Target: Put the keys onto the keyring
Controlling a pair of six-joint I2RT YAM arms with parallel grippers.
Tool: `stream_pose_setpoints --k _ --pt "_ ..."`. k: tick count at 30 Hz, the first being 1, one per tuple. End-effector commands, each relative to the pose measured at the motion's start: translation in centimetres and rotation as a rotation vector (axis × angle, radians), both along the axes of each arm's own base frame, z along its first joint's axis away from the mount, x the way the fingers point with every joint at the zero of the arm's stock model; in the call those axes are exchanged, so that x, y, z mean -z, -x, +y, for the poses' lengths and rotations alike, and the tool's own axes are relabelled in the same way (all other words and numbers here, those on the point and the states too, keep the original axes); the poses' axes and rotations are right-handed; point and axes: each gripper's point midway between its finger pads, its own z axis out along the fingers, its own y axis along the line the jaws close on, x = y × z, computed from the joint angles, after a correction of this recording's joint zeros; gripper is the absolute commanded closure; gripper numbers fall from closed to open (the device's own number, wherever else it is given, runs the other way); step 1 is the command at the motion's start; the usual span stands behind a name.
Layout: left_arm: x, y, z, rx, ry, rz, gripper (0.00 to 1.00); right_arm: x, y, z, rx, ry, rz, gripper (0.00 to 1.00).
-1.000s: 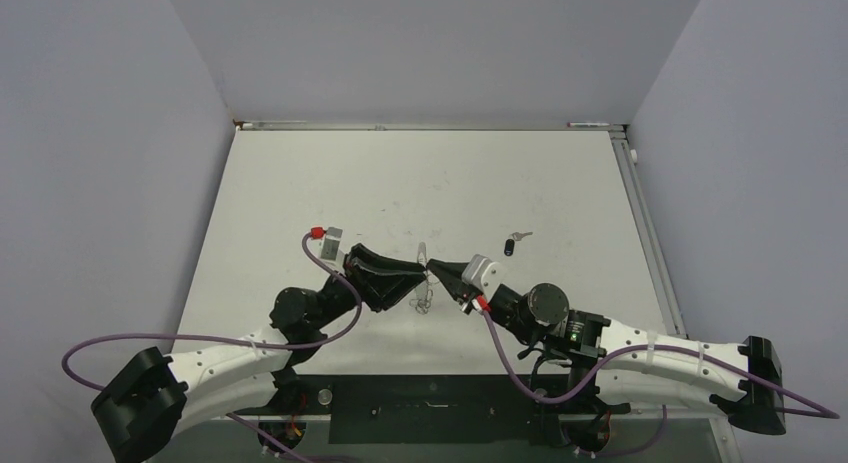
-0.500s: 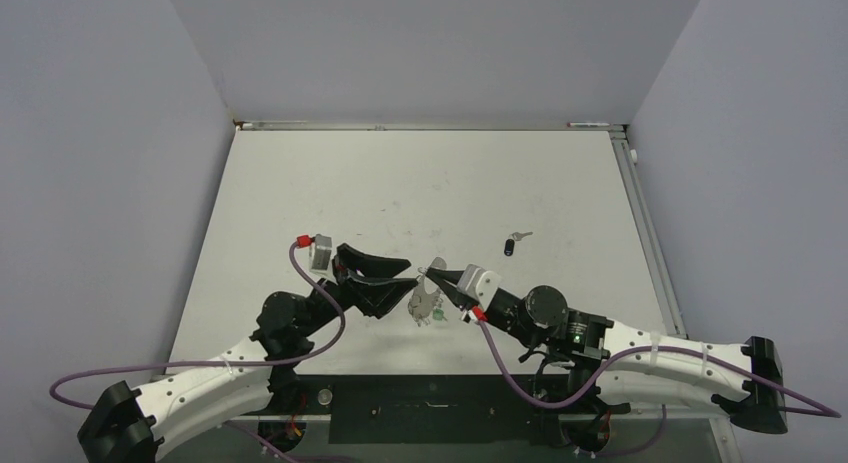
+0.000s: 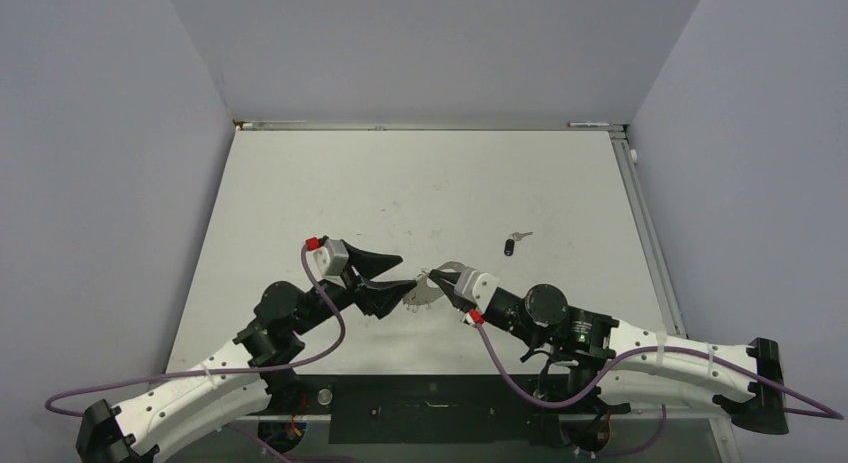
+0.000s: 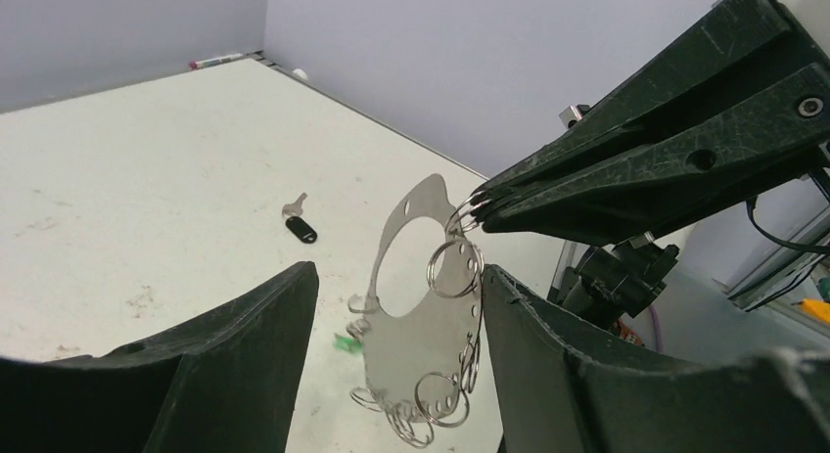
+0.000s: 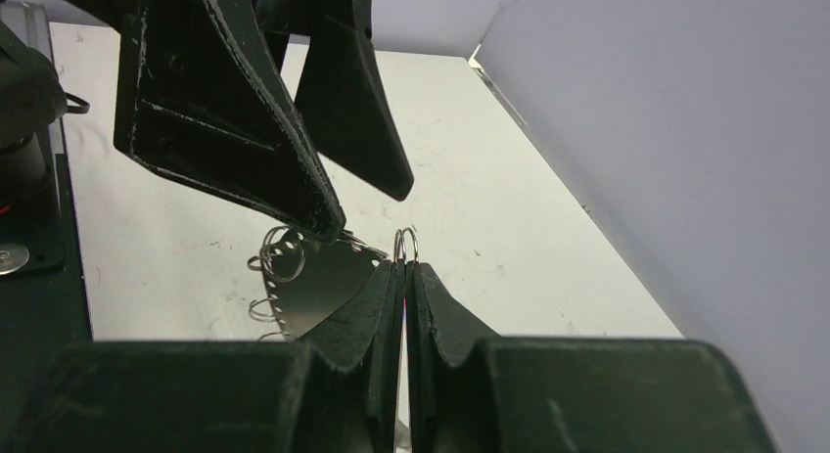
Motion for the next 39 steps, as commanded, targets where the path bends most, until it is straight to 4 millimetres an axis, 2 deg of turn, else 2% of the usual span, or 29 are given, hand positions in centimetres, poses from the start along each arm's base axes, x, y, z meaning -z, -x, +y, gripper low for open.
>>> stream_pose_setpoints --k 1,13,18,23,32,39 --pt "-3.2 0.5 0.2 0.005 -0.073 -0.170 0.41 -4.5 0.7 -0.2 -0.032 -0.081 -0.052 0.95" --pt "-6.4 0.8 0.6 -0.026 0.001 -0.411 0.44 -4.3 1.1 -1.3 -0.034 -0.048 -0.039 0.95" --pt "-4.8 0.3 -0.4 -0.035 -0.061 -0.573 0.50 -4.5 1.2 -2.0 -0.024 -0.066 -0.027 0.95" --pt "-3.9 1.4 -2.4 0.074 -0.158 -0.630 0.53 -4.5 1.2 -2.5 -0.017 -0.077 -0.016 0.95" --pt "-5.3 2.3 -2.8 0.087 -0.150 -0.641 0.65 -4.2 1.0 -2.3 -0.007 -0.068 -0.011 0.95" --pt "-5.3 1.8 -2.8 0.036 -0.187 -0.657 0.72 -4.2 1.1 -2.2 -0.010 -0.064 -0.005 0.95"
